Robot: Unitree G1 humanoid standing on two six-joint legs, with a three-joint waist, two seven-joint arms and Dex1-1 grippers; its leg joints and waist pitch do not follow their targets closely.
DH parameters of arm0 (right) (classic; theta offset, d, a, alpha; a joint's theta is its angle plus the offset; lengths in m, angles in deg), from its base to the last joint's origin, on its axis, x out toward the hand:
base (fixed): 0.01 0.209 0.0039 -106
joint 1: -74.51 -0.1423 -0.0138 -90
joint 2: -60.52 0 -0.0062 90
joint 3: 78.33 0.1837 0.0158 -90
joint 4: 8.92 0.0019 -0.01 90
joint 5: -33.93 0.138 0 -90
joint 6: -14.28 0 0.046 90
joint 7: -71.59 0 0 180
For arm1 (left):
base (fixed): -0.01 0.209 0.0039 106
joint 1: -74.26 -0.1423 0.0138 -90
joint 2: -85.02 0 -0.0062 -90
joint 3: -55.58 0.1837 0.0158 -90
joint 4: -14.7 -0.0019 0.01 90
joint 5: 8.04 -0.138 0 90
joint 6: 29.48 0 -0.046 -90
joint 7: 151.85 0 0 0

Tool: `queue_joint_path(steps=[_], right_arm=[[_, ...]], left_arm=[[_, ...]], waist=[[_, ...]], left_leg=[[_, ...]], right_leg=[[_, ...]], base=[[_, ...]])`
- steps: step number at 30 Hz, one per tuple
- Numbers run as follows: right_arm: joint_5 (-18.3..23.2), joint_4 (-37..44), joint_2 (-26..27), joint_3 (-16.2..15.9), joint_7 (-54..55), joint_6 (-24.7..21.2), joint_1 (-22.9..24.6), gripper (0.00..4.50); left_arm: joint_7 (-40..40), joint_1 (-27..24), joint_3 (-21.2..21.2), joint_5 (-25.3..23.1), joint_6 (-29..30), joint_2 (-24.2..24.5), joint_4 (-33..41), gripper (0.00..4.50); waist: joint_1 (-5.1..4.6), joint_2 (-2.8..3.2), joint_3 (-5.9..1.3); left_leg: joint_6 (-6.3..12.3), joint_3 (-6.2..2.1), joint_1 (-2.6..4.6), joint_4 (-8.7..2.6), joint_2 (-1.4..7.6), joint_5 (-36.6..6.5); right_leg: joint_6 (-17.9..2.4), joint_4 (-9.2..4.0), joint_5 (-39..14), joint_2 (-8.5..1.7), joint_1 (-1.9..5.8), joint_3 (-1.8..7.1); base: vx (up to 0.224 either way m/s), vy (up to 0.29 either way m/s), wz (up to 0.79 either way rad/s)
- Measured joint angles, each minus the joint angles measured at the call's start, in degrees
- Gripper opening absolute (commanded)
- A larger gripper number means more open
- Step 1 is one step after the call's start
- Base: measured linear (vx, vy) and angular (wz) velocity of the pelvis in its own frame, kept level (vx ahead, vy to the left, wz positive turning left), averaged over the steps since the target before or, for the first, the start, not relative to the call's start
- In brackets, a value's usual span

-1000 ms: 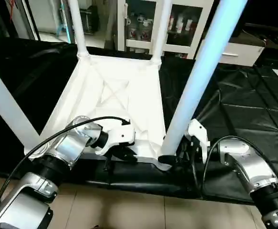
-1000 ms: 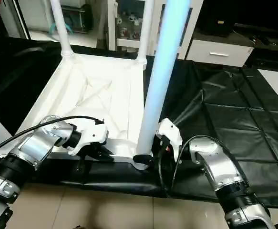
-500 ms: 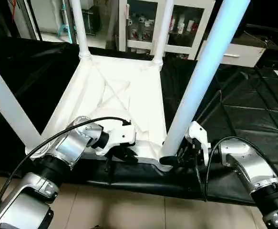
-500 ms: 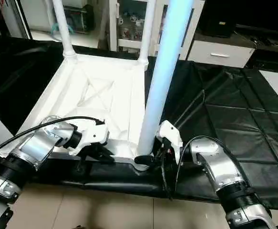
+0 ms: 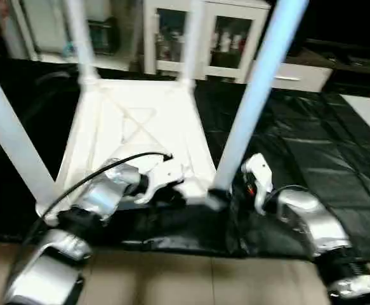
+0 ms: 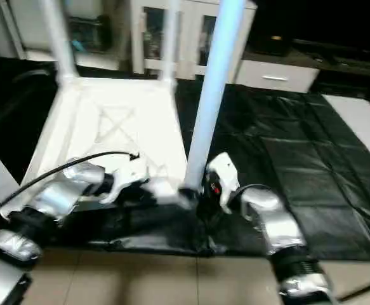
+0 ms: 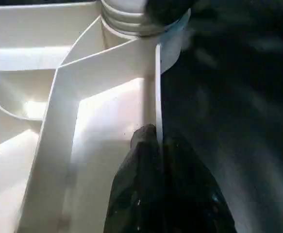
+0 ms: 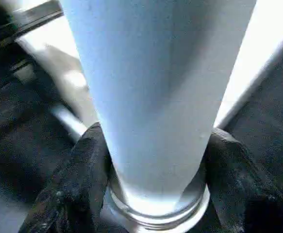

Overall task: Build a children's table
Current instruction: Rotate leg to tighten

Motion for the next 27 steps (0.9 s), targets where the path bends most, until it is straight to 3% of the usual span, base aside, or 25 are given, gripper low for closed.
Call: queue_joint_path(steps=[3, 5, 9, 12, 13, 15, 16, 19, 20, 24, 27], right_arm=[[-1.3, -5.4, 6.1, 3.7, 16.3, 0.6, -3.8, 2.47], [-1.8, -8.8, 9.1, 5.4, 24.7, 1.8, -6.1, 2.46], [-3.1, -13.6, 13.3, 7.2, 38.2, 5.0, -9.3, 2.46], [-4.3, -16.2, 14.9, 7.7, 42.9, 8.4, -10.8, 2.46], [-4.7, -17.2, 15.6, 8.4, 44.3, 10.2, -11.2, 2.46], [-4.8, -18.2, 15.8, 9.0, 44.3, 12.0, -11.3, 2.46], [-4.8, -18.2, 15.8, 9.2, 44.1, 12.6, -11.4, 2.46], [-5.0, -18.1, 15.5, 9.2, 42.7, 14.6, -11.0, 2.46], [-5.1, -17.3, 15.3, 9.1, 42.4, 15.7, -10.1, 3.01], [-5.6, -10.2, 12.5, 7.5, 38.7, 18.5, -6.7, 3.36], [-5.4, -6.3, 10.0, 6.5, 33.8, 17.9, -5.2, 3.57]], left_arm=[[9.9, 2.9, -1.0, -1.6, 2.2, -5.0, -5.0, 0.00], [15.4, 4.2, -1.3, -2.1, 2.4, -7.4, -7.3, 0.00], [22.6, 6.1, -1.4, -3.2, 1.1, -10.3, -11.3, 0.00], [24.7, 6.9, -1.5, -3.6, -0.6, -10.9, -13.1, 0.00], [25.0, 7.5, -1.5, -3.7, -1.2, -11.1, -13.9, 0.00], [25.3, 7.9, -1.5, -4.1, -2.3, -11.3, -14.7, 0.00], [25.4, 8.0, -1.5, -4.2, -2.6, -11.3, -14.7, 0.00], [25.3, 8.2, -1.3, -4.2, -3.3, -11.2, -14.3, 0.00], [25.0, 8.2, -0.9, -4.2, -3.8, -11.1, -14.1, 0.00], [21.2, 7.1, -0.6, -4.0, -5.7, -8.5, -11.4, 0.00], [16.1, 5.9, -0.4, -3.5, -6.6, -6.6, -8.9, 0.00]], waist=[[-1.50, 0.71, 0.43], [-2.00, 1.64, 0.86], [-2.11, 2.23, 1.39], [-2.06, 2.96, 1.81], [-1.88, 3.06, 1.99], [-1.87, 2.59, 2.12], [-1.70, 2.46, 2.12], [-0.53, 2.63, 2.05], [-0.46, 2.63, 2.05], [-0.23, 2.55, 1.99], [0.24, 2.33, 1.88]], left_leg=[[0.00, -0.86, -0.01, 0.03, -0.03, 0.0], [0.01, -1.77, -0.04, -0.05, 0.06, 0.0], [0.01, -1.87, 0.10, -0.16, -0.01, 0.0], [0.02, -1.90, 0.07, -0.64, 0.09, 0.0], [0.02, -1.85, -0.18, -0.77, 0.09, 0.0], [0.02, -1.14, 0.13, -0.92, -0.02, 0.0], [0.02, -0.96, 0.13, -1.05, -0.11, 0.0], [0.02, -1.11, -0.49, -1.31, -0.08, 0.0], [0.00, -1.01, -0.58, -1.29, -0.06, 0.0], [0.02, 0.03, -1.04, -0.93, -0.13, 0.5], [-0.01, 0.42, -0.94, -1.03, 0.06, 0.9]], right_leg=[[0.0, -1.34, 0.0, -0.16, 0.45, -1.34], [0.0, -2.79, 0.0, -0.36, 1.25, -2.91], [0.0, -2.93, 0.0, -0.41, 1.25, -3.09], [0.0, -3.50, 0.0, -1.18, 1.75, -4.73], [0.0, -2.93, -0.2, -1.17, 1.54, -4.41], [0.0, -2.04, -0.4, -1.20, 0.63, -3.40], [0.0, -2.02, -0.4, -1.30, 0.34, -3.32], [0.0, -2.10, -0.4, -1.74, 0.22, -4.27], [-0.1, -2.04, -0.3, -1.74, 0.13, -4.17], [-0.8, -1.28, 1.8, -1.73, -0.69, -2.61], [-0.8, -0.54, 1.9, -1.72, -0.91, -2.33]], base=[[-0.060, 0.035, -0.11], [-0.048, 0.046, -0.13], [0.000, 0.000, 0.00], [0.000, 0.000, 0.00], [0.000, 0.000, 0.00], [0.000, 0.000, 0.00], [0.021, -0.055, 0.14], [0.066, -0.018, -0.07], [0.000, 0.000, 0.00], [0.000, 0.000, 0.00], [0.000, 0.000, 0.00]])
